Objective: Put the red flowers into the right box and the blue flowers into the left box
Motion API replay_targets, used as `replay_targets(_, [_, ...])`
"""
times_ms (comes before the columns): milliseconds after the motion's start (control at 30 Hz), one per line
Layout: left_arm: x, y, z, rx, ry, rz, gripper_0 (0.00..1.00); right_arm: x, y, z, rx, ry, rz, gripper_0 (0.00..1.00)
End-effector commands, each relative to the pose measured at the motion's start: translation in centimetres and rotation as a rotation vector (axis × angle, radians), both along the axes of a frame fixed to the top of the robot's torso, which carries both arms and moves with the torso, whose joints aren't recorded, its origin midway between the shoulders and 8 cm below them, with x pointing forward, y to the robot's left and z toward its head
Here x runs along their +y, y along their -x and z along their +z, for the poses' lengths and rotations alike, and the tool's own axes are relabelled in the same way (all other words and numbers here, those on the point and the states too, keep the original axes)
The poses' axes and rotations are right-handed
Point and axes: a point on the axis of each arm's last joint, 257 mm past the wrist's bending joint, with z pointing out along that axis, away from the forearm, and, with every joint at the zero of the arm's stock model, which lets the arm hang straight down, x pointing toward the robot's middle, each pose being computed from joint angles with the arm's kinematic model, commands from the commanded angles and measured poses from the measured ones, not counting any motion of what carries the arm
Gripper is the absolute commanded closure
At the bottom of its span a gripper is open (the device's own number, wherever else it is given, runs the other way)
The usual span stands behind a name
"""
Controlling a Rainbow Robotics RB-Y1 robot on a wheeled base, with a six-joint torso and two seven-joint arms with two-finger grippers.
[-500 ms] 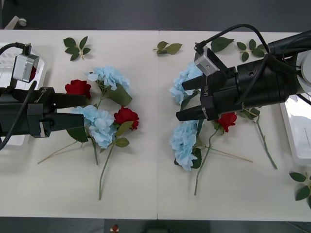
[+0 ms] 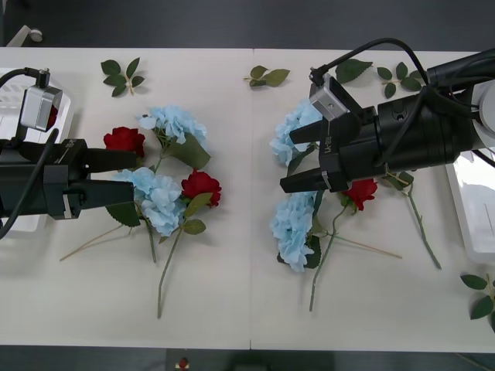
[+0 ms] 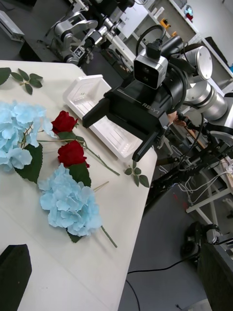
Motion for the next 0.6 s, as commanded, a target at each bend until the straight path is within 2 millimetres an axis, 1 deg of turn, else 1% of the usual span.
replay_targets(33, [0.1,-0.2,1.0,-0.029,-0.016,0.002,0.0,0.7,-0.4,1.8,-0.053,-0.02,0.017,0.0])
replay_targets(267, [0.1,-0.2,1.0,-0.029,-0.016,0.002,0.0,0.7,-0.4,1.8,-0.053,-0.02,0.017,0.0])
replay_targets(300, [0.3,0.0,-1.4,0.045,0.023,0.03,0.0,0.7,-0.4,1.8,-0.053,-0.02,0.017,0.0])
replay_targets(367, [0.4,-0.2,-1.3,0.05,0.039,0.036,0.0,0.7,-0.4,1.8,-0.053,-0.02,0.017,0.0])
replay_targets(400, [0.6,-0.4,-1.1,0.044,0.041,0.039,0.0,0.6,1.0,-2.2,0.045,-0.015,0.009,0.0])
replay_targets(433, [0.8,-0.6,-1.1,0.044,0.042,0.043,0.0,0.5,1.0,-2.2,0.047,-0.015,0.008,0.0])
replay_targets(467, [1.0,-1.0,-0.8,0.034,0.043,0.052,0.0,0.5,0.8,-1.5,0.045,-0.026,0.005,0.0])
replay_targets(500, [1.3,-1.4,-0.7,0.033,0.041,0.063,0.0,0.3,0.7,-1.3,0.046,-0.024,0.001,0.0])
replay_targets(600, [2.6,-3.4,0.0,0.048,0.047,0.107,0.0,-0.6,0.2,-0.1,0.07,-0.02,-0.024,0.0])
